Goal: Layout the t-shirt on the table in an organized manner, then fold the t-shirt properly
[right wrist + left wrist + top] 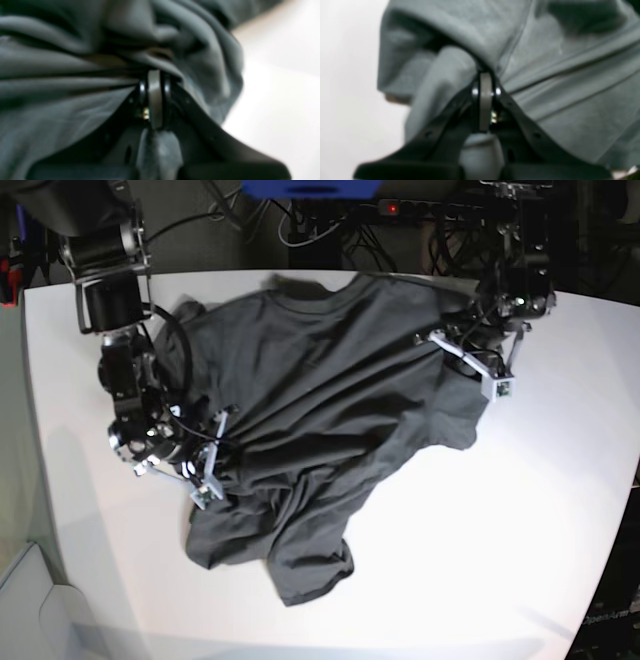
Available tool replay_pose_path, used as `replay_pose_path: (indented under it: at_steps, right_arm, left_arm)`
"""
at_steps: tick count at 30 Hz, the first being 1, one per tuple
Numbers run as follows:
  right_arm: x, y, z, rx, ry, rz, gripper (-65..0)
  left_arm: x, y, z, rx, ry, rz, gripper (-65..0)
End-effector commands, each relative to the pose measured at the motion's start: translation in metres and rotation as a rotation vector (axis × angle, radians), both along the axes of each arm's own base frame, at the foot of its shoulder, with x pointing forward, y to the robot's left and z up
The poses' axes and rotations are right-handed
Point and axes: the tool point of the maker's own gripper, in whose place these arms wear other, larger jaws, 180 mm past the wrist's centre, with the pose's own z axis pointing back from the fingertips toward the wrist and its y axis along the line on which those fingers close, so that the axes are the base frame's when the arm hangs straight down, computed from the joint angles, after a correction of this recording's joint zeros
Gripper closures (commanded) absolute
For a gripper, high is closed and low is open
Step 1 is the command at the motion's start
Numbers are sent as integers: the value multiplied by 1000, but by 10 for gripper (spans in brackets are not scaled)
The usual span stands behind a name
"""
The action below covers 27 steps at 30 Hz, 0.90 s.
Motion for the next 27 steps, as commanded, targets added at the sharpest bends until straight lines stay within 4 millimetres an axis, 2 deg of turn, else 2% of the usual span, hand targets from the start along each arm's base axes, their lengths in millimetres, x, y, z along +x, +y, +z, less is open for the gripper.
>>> replay_pose_path:
  at_steps: [1, 6, 10, 13, 16, 19, 21, 25, 27]
  right_arm:
    - [19, -12, 20, -30, -55, -20, -2]
    - [36, -11, 54, -41, -147, -6, 0]
    - [31, 0, 77, -41, -220, 27, -1]
    - [13, 12, 89, -41, -238, 49, 0]
    - [-12, 44, 95, 17, -257, 82, 0]
    - [-43, 76, 92, 96, -243, 96, -1]
    - [-58, 97, 90, 158, -227, 93, -2]
    - [-93, 133, 82, 240, -179, 123, -2]
    - [-112, 159, 79, 274, -149, 175, -1]
  left_arm:
    - [2, -4, 7, 8, -15, -13, -3]
    - [14, -31, 42, -29, -121, -58, -3]
    - [29, -53, 81, -133, -232, -66, -3]
    - [48, -62, 108, -200, -310, -70, -3]
    - [75, -61, 123, -213, -363, -71, -3]
    - [101, -58, 122, -214, -368, -59, -3]
    - [125, -58, 127, -229, -378, -55, -3]
    - [163, -83, 126, -254, -356, -97, -3]
    - [178, -91, 121, -258, -327, -112, -3]
